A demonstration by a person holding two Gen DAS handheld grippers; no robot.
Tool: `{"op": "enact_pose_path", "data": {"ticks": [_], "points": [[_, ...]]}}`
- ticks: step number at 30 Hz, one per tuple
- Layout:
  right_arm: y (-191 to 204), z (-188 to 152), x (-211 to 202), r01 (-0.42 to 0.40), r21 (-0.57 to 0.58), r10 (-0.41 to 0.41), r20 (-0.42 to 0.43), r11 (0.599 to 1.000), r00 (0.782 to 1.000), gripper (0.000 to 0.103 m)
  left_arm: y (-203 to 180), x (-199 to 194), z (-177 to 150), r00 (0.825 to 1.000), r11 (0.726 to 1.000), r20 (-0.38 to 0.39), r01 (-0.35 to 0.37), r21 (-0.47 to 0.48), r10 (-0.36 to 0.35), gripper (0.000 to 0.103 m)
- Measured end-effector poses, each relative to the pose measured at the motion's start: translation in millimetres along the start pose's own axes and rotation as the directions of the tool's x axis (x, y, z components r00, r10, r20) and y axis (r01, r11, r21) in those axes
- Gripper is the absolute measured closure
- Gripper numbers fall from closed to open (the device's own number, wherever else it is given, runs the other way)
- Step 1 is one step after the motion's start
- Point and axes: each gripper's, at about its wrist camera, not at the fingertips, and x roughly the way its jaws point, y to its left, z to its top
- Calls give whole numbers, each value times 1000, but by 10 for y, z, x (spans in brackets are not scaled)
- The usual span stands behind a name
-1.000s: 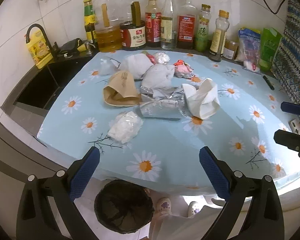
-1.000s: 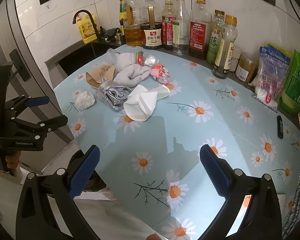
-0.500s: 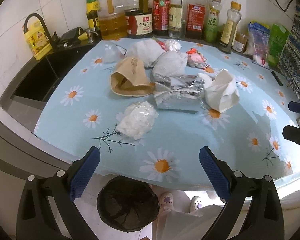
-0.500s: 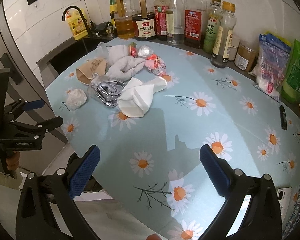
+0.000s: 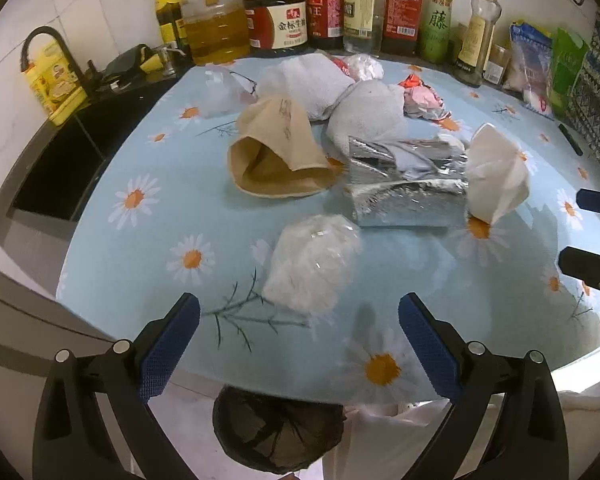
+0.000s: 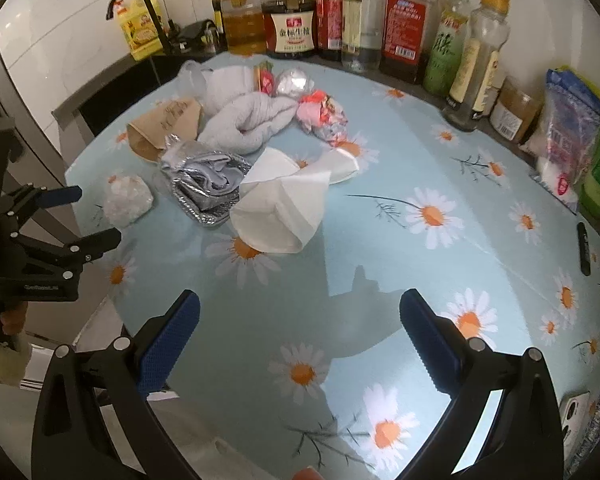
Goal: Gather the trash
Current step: 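Grasp the white paper cup with the right tool while the left tool grasps the plastic tissue bag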
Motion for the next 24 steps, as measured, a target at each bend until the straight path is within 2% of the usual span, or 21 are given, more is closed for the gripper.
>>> {"op": "enact_pose_path", "data": {"ticks": [12, 15, 19, 24], "points": [[27, 224, 502, 9, 71, -3, -76, 997, 997, 4, 100, 417, 246, 996, 992, -63, 63, 113, -56, 5], [22, 264, 592, 27, 80, -21, -85, 996, 996, 4, 145, 473, 297, 993, 987, -73, 106, 119, -98, 5], [65, 301, 661, 87, 50, -83, -67, 995, 994, 4, 169, 497, 312, 989, 982, -77, 133, 136, -123, 5], [56, 289, 685, 96, 66, -93, -45, 993, 995, 3, 172, 501, 319, 989, 981, -83, 135, 137, -125, 5]]}}
